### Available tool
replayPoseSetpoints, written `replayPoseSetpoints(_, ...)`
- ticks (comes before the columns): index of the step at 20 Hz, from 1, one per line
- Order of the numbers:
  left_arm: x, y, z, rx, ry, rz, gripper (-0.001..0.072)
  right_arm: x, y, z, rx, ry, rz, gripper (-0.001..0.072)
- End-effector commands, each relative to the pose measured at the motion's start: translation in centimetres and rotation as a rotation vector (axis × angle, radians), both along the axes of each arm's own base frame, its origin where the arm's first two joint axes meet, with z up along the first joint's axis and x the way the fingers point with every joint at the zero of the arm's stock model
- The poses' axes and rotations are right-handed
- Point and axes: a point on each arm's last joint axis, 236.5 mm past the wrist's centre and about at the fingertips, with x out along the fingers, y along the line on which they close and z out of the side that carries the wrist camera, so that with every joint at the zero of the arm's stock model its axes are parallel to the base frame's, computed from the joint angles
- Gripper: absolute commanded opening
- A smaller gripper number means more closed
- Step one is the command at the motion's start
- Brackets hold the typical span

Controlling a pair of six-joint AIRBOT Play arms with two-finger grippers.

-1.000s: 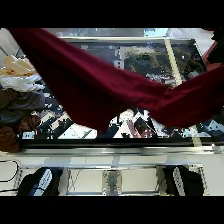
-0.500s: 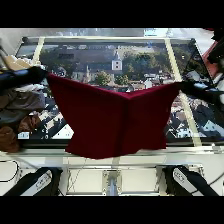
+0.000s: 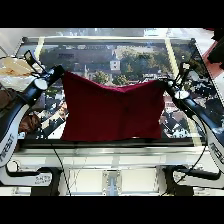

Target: Fold the shirts.

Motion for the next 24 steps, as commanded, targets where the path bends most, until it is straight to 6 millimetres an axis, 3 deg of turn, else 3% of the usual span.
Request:
replayPoseSetpoints(1, 2.1, 0.5, 0.4, -0.021, -0.057, 0.052, 0.0589, 2.5, -1.2, 1.2, -0.084, -0.069, -0.058, 0.0393)
replayPoseSetpoints(2, 2.6, 0.7, 2.4, -0.023, -0.096, 0.055, 0.0691, 2.9, -2.0, 2.7, -0.092, -0.105, -0.082, 0.0475)
replayPoseSetpoints(5, 2.7, 2.6, 11.6, -0.021, -0.229, 0.053, 0.0691, 2.2, -6.4, 9.6, -0.102, -0.223, -0.158, 0.0476)
replayPoseSetpoints(7, 0.3, 4.0, 17.2, 0.041, -0.263, 0.009, 0.0691, -0.1, -9.1, 14.0, -0.085, -0.255, -0.134, 0.0468)
replayPoseSetpoints(9, -3.8, 4.4, 19.2, 0.177, -0.197, -0.096, 0.0690, -3.3, -10.0, 14.7, 0.010, -0.174, -0.014, 0.0395)
replayPoseSetpoints(10, -6.2, 4.5, 18.4, 0.246, -0.111, -0.158, 0.0667, -5.5, -10.9, 13.2, 0.057, -0.072, 0.026, 0.0326)
replayPoseSetpoints(11, -8.7, 5.2, 16.6, 0.304, 0.003, -0.202, 0.0551, -8.4, -12.3, 10.0, 0.110, 0.088, 0.028, 0.0314)
replayPoseSetpoints(12, -11.0, 6.0, 14.6, 0.341, 0.108, -0.224, 0.0479, -12.6, -14.5, 5.5, 0.168, 0.301, -0.020, 0.0318)
replayPoseSetpoints(13, -13.4, 6.5, 11.9, 0.344, 0.213, -0.242, 0.0477, -17.3, -16.3, 1.3, 0.235, 0.487, -0.087, 0.0339)
replayPoseSetpoints(14, -15.6, 6.5, 9.0, 0.307, 0.302, -0.258, 0.0478, -21.4, -16.5, -2.1, 0.328, 0.615, -0.120, 0.0353)
replayPoseSetpoints(15, -17.3, 6.0, 6.4, 0.261, 0.360, -0.263, 0.0477, -23.8, -15.7, -4.4, 0.430, 0.663, -0.123, 0.0353)
replayPoseSetpoints(16, -18.5, 5.3, 4.1, 0.210, 0.390, -0.256, 0.0477, -24.7, -14.4, -5.9, 0.513, 0.654, -0.104, 0.0353)
replayPoseSetpoints(18, -20.6, 3.7, 0.7, 0.108, 0.410, -0.251, 0.0478, -24.1, -12.9, -7.7, 0.624, 0.562, -0.118, 0.0353)
replayPoseSetpoints(20, -23.0, 2.4, -2.0, 0.056, 0.468, -0.272, 0.0477, -25.4, -9.4, -10.0, 0.660, 0.638, -0.043, 0.0353)
replayPoseSetpoints(22, -24.3, 1.9, -3.0, 0.041, 0.495, -0.285, 0.0478, -26.1, -6.0, -11.4, 0.681, 0.701, 0.018, 0.0353)
replayPoseSetpoints(24, -24.3, 1.8, -2.5, 0.045, 0.473, -0.279, 0.0478, -26.0, -3.2, -12.3, 0.675, 0.747, 0.087, 0.0353)
